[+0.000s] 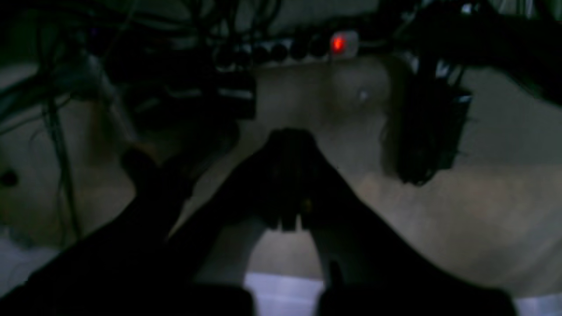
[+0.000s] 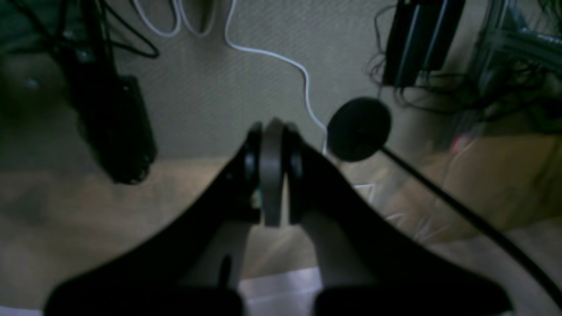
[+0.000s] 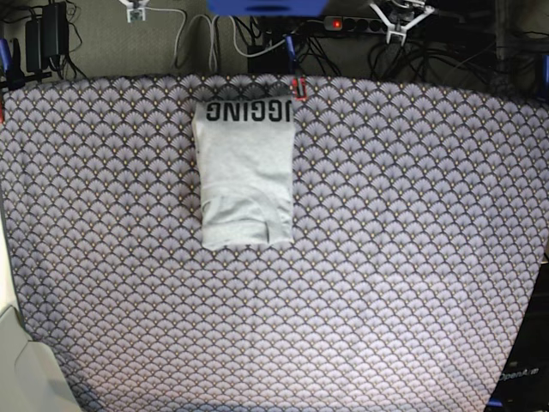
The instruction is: Fold the T-shirt properly
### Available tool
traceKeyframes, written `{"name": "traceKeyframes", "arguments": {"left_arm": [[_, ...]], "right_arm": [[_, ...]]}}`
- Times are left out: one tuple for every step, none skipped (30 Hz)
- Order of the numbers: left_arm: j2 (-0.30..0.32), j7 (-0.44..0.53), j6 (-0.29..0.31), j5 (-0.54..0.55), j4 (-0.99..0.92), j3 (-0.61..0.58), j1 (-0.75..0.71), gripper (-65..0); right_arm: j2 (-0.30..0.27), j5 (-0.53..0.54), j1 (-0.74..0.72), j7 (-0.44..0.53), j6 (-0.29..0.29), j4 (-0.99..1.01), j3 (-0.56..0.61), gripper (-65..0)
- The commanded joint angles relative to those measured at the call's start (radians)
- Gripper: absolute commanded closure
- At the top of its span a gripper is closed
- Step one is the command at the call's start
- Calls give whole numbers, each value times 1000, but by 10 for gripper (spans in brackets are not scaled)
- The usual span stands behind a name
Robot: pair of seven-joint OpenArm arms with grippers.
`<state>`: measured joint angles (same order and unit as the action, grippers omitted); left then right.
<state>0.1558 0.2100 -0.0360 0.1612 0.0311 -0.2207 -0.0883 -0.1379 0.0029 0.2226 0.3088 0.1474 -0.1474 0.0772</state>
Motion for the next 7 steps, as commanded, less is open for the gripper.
{"name": "traceKeyframes", "arguments": {"left_arm": [[18,3,-48,19,-7,14,8,-4],[20,3,-87,39,-9,34,11,-4],[21,4,-117,61,-3,54,11,-4],[21,4,-130,67,-3,66,11,-4],[21,4,-130,64,-1,65,11,-4],[21,4,-130,54,-1,65,11,-4],[21,4,-130,47,-1,65,11,-4]], "right_arm": [[-2,3,-2,16,48,10,20,0],[8,3,-7,16,87,16,45,0],[16,3,-7,14,126,15,65,0],[27,3,-7,14,156,15,85,0],[33,3,-9,14,166,15,98,0],[39,3,-18,14,165,15,108,0],[39,3,-22,14,165,16,109,0]]}}
